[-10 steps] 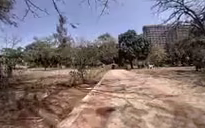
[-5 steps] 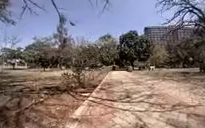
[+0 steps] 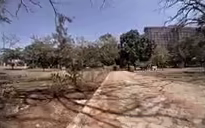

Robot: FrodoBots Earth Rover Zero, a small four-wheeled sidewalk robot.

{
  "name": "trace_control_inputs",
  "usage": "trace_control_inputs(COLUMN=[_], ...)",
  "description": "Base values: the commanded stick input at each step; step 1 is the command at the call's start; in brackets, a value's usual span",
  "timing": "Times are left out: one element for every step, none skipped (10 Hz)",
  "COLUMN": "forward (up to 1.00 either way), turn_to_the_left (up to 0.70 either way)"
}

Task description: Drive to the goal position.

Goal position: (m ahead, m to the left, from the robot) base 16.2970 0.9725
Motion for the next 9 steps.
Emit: trace_control_inputs(forward=[1.0, 1.0, 1.0, 1.0, 1.0, 1.0, 1.0, 1.0, 1.0], turn_to_the_left=[-0.4, -0.22, 0.0, 0.0, 0.0, 0.0, 0.0, 0.0, 0.0])
